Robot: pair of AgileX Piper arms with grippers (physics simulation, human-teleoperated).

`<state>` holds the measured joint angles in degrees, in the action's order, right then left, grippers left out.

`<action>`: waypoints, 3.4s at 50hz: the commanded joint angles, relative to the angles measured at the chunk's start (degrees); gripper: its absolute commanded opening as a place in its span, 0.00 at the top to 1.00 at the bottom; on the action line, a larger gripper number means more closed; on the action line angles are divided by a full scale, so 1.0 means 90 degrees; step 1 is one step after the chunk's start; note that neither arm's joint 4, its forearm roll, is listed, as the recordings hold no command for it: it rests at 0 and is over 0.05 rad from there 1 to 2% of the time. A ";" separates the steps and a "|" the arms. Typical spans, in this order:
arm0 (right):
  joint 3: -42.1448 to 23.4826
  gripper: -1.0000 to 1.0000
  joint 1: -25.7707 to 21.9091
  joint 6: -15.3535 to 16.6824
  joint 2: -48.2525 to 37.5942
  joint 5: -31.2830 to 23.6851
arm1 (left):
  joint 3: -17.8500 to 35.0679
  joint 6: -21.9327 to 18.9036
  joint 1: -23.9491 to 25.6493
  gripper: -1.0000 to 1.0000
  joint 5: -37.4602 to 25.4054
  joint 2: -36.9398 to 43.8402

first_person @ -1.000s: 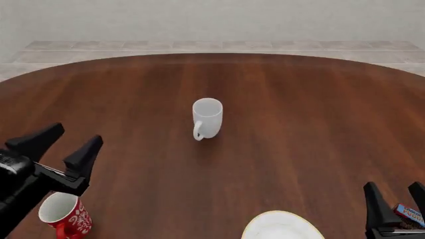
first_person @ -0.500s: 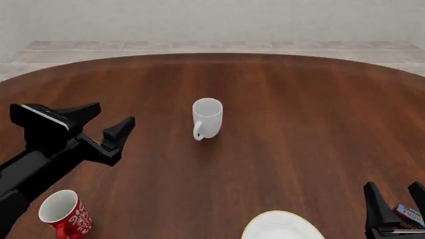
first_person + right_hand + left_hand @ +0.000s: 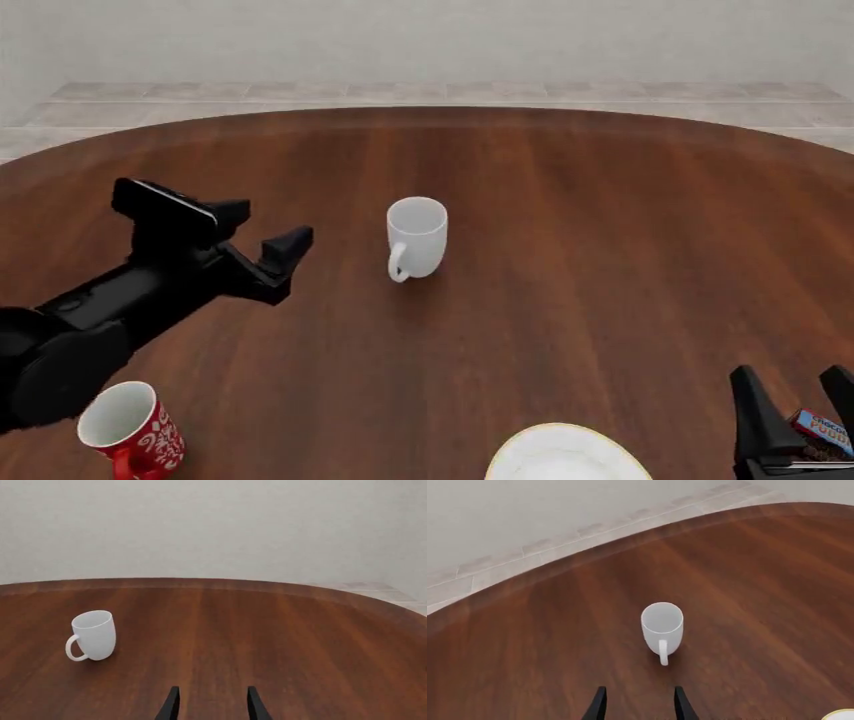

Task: Put the white mug on the plate.

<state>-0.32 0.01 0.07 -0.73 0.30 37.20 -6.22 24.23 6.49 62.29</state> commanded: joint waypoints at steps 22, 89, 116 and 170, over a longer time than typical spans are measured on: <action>-0.0002 0.00 -0.0002 -0.0001 -0.0031 0.0030 | 0.1032 0.0104 0.0224 0.00 -0.0005 0.1950; 0.0003 0.00 -0.0003 0.0000 -0.0040 0.0043 | 0.2442 0.0242 0.0298 0.00 0.0507 0.4592; 0.0003 0.00 -0.0003 -0.0002 -0.0036 0.0041 | 0.2961 0.0598 0.0356 0.00 0.0429 0.5266; 0.0003 0.00 -0.0003 -0.0001 -0.0038 0.0042 | 0.3602 0.1201 0.0507 0.00 0.0380 0.6265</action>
<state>-0.30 -0.01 0.06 -1.08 0.68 69.05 4.32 28.81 9.53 117.54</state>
